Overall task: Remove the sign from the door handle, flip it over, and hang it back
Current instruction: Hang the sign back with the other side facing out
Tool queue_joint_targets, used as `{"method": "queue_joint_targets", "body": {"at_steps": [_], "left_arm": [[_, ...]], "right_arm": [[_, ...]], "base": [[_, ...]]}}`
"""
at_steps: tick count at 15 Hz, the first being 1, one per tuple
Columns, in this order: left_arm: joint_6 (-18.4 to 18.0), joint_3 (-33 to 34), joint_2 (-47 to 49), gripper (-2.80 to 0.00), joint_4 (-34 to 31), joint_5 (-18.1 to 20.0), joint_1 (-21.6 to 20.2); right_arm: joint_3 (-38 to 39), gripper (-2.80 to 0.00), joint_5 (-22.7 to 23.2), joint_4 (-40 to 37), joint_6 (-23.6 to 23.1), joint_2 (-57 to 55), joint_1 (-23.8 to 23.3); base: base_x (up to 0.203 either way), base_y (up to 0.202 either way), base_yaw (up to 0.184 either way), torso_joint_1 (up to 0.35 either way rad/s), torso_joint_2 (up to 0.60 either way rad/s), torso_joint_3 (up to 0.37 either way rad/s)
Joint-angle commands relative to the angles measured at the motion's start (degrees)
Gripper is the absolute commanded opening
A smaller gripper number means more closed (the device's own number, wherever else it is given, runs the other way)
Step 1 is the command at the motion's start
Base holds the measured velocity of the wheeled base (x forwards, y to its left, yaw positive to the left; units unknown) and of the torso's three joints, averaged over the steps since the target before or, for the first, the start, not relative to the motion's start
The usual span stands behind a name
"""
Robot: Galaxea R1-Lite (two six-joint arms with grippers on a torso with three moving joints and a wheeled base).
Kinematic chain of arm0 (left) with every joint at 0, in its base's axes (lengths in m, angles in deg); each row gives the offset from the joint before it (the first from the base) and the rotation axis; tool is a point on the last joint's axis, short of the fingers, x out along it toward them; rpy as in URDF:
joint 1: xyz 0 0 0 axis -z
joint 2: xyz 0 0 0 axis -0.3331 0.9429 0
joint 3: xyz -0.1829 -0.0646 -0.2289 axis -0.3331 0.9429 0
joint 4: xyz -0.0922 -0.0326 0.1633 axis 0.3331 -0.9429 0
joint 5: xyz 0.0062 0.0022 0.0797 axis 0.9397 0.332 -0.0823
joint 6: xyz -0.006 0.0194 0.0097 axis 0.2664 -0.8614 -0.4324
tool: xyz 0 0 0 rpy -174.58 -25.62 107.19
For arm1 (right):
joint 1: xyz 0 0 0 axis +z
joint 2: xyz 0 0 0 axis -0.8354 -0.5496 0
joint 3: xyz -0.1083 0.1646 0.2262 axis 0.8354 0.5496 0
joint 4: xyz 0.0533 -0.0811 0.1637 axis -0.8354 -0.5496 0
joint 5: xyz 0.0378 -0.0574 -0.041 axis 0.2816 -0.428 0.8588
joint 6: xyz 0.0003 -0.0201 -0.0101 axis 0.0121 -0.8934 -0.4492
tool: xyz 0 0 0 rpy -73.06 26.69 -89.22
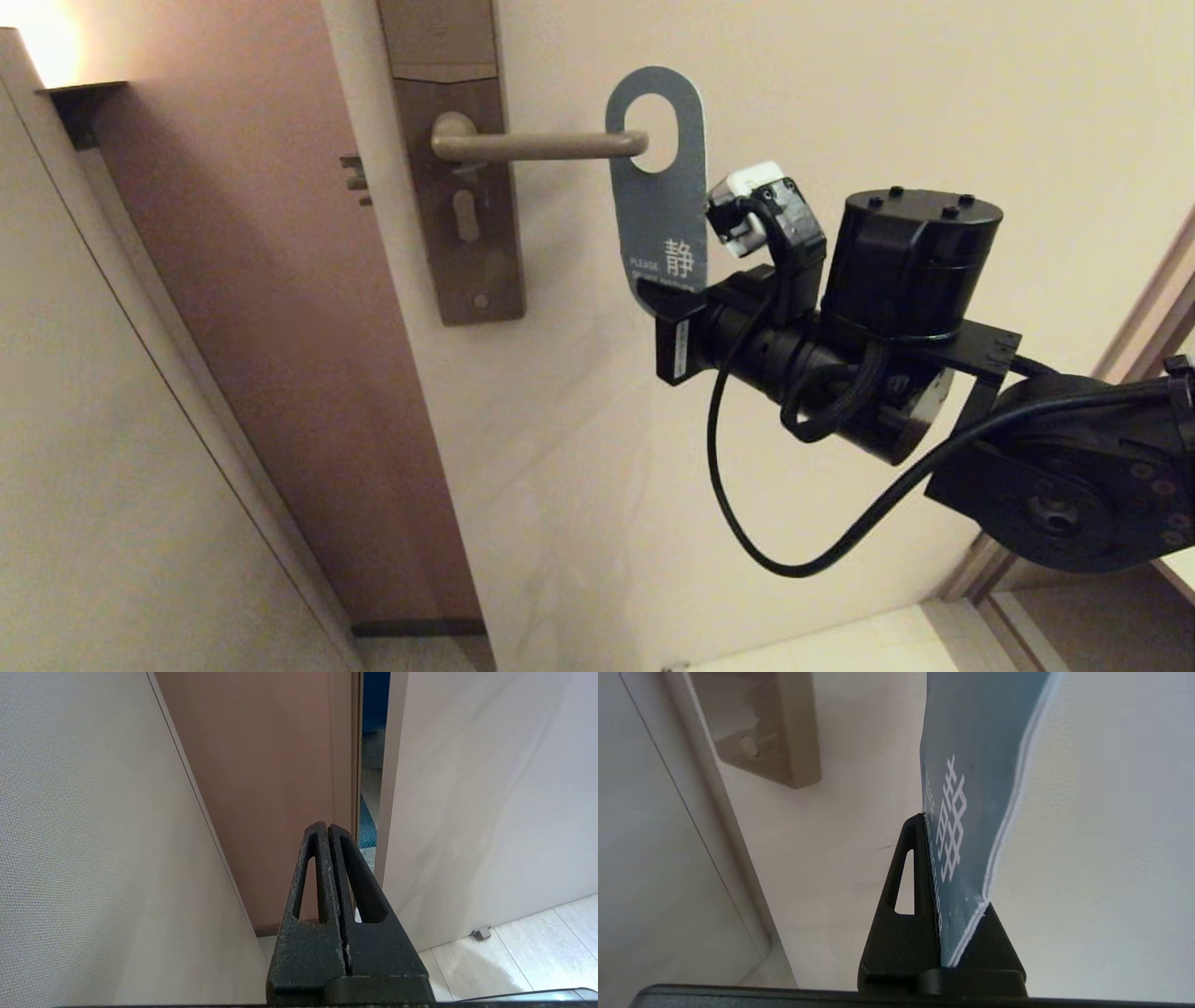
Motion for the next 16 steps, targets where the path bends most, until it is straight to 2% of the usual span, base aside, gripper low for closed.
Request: {"method": "queue_joint_targets", "body": {"at_steps": [1, 16], "left_arm": [[0.0, 0.0, 0.08, -2.8, -0.08, 0.01, -0.01], [0.0, 0.0, 0.08, -2.8, 0.01, 0.01, -0.01]], "right_arm": [[-0.16, -2.8, -0.14, 0.27, -0.07, -0.48, 0.51], [-1.77, -2.8, -9.29, 0.01, -0.86, -1.36, 4.98]], "base": [[0.0, 0.0, 0.0, 0.0, 0.0, 0.0], [0.0, 0.0, 0.0, 0.0, 0.0, 0.0]]}}
